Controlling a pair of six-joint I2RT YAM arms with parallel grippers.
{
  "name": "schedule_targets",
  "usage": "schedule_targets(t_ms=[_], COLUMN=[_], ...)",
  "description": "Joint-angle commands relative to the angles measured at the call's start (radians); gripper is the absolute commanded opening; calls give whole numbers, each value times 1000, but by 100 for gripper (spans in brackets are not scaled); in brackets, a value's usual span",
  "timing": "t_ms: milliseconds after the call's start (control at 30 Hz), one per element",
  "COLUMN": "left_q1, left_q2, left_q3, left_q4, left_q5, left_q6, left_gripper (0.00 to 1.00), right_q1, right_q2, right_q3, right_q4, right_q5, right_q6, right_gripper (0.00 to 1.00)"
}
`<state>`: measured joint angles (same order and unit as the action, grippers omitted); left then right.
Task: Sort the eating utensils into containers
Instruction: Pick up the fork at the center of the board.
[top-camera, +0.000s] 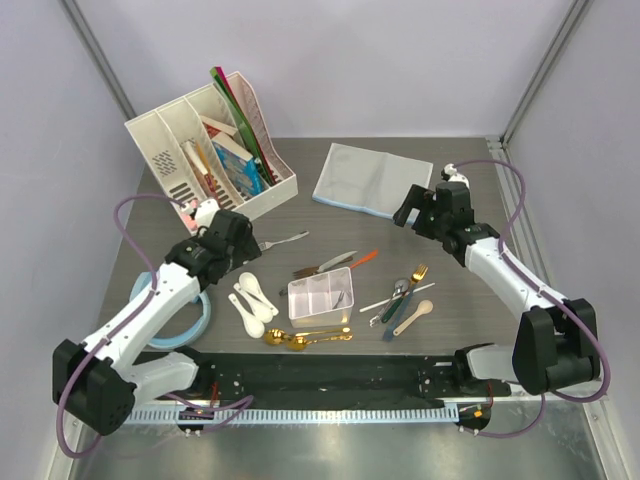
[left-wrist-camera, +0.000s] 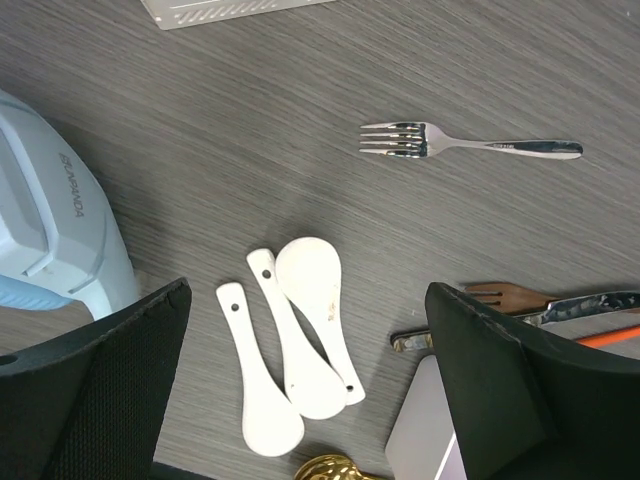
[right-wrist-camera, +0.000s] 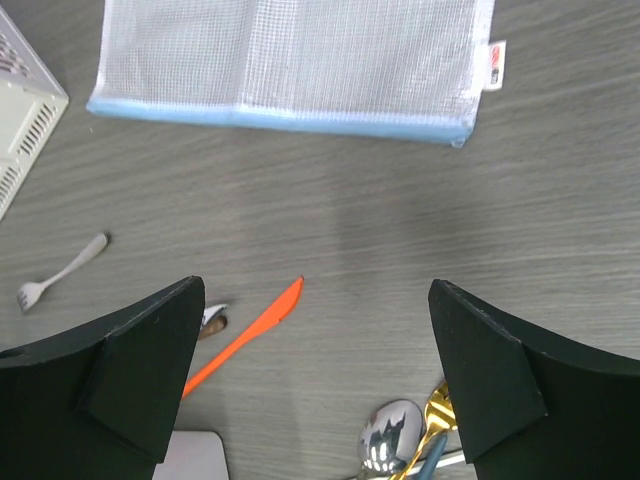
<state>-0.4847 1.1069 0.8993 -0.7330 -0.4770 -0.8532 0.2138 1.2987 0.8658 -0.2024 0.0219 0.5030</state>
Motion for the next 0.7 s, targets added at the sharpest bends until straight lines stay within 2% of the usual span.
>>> schedule_targets(t_ms=[0,133,233,267,400,467,600,667], left_q1=[-2,-2,-3,-5,-35,-43,-48,-57], left_q2=[14,121,302,406,604,660,766,824], left_q3=[39,113,269,304,496,539,654,682], left_q4=[35,57,-64,-87,-210,-239,-298,-319], left_q5=[-8,18,40,67,94,71,132,106], left_q6=[72,212,310,344,511,543,624,678], left_gripper=[100,99,99,100,98,99,99,98], right_q1=[1,1,1,-1,1,1,1,1], right_q2=[-7,-10,-16,-16,-10,-9,-10,-9], right_q3=[-7,-14,-40,-48,-76,-77,-82,-85], right_q4=[54,51,61,64,81,80,78,83], right_q5=[-51,-76,-89,-94,-123,-131,-142,-154], right_q6=[11,20,31,35,39,35,32,34], right_gripper=[100,100,100,100,99,100,100,99])
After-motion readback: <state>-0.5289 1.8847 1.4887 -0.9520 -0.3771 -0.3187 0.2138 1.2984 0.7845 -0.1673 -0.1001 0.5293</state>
